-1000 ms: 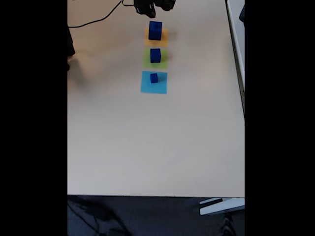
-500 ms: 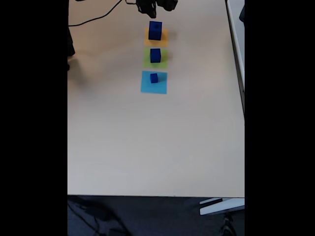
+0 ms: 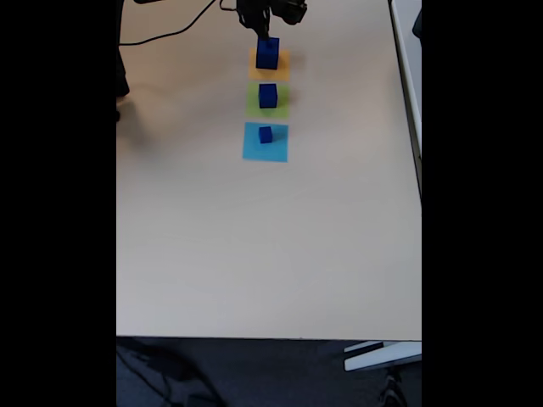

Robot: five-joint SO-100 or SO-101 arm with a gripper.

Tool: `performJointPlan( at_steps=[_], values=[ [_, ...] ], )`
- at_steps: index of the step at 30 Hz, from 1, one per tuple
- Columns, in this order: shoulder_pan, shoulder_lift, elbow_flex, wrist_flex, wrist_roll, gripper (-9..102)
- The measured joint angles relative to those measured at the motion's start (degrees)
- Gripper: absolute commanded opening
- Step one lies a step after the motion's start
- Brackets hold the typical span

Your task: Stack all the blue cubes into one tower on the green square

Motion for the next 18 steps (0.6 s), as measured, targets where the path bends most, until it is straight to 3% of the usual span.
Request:
performJointPlan(
  at_steps=[18],
  values=[
    [-1.32, -2.81, -4.39, 1.67, 0.44, 18]
  ],
)
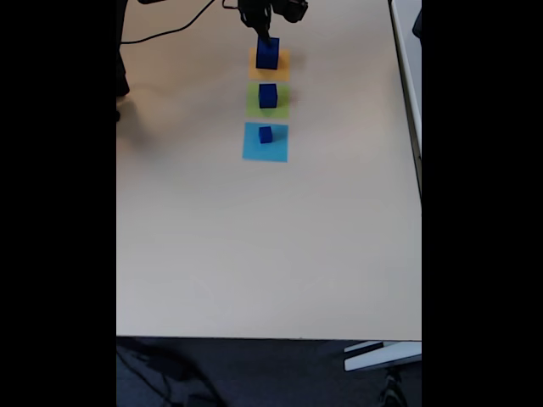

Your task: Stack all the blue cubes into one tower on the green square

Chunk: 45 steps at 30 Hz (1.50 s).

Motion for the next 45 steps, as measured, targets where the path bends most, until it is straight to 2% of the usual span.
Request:
performJointPlan(
  at_steps=[28, 45],
  values=[
    [-0.88, -7.12, -6.24, 2.29, -0.18, 18],
    [1.32, -8.35, -8.7, 2.81, -4.04, 18]
  ],
)
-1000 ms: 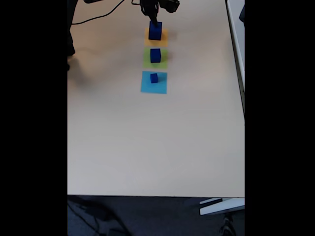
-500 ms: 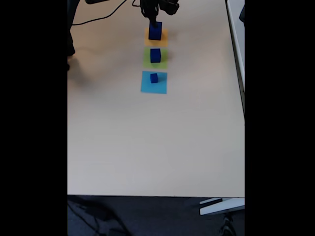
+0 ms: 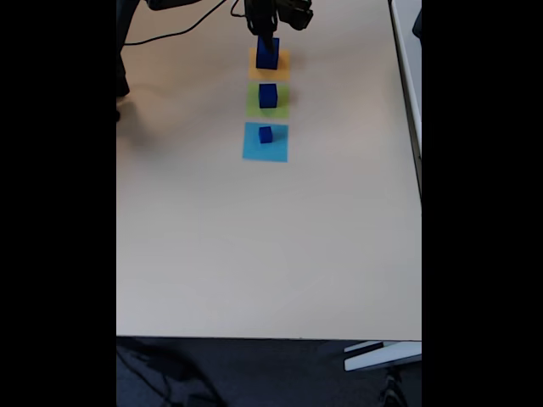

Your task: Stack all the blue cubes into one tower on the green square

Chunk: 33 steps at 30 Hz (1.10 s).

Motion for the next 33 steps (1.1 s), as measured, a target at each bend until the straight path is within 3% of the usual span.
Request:
performJointPlan(
  at_steps=[33],
  values=[
    [-0.62, -4.66, -7.21, 4.75, -0.7, 14]
  ],
)
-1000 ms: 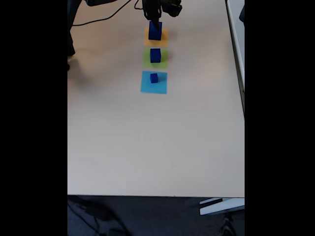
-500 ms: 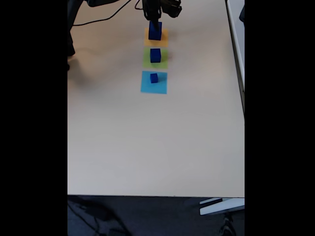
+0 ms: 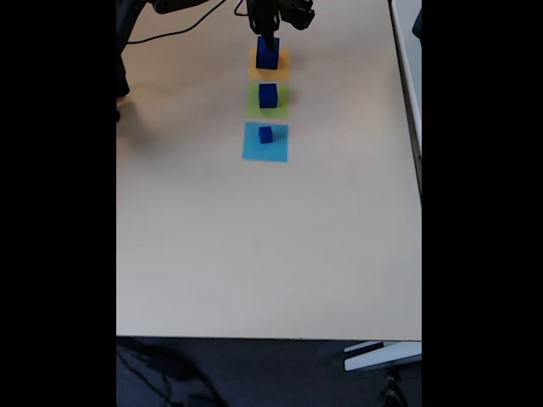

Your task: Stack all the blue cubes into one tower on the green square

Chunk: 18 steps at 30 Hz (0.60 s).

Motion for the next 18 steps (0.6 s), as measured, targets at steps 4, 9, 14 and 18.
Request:
performJointPlan(
  at_steps=[4, 9, 14, 18],
  values=[
    [-0.53, 0.0, 0.0, 0.18, 0.0, 12],
    [-0.35, 0.0, -0.09, 1.05, 0.0, 12],
    [-0.53, 0.0, -0.09, 1.23, 0.0, 12],
    [-0.53, 0.0, -0.09, 1.49, 0.0, 12]
  ],
)
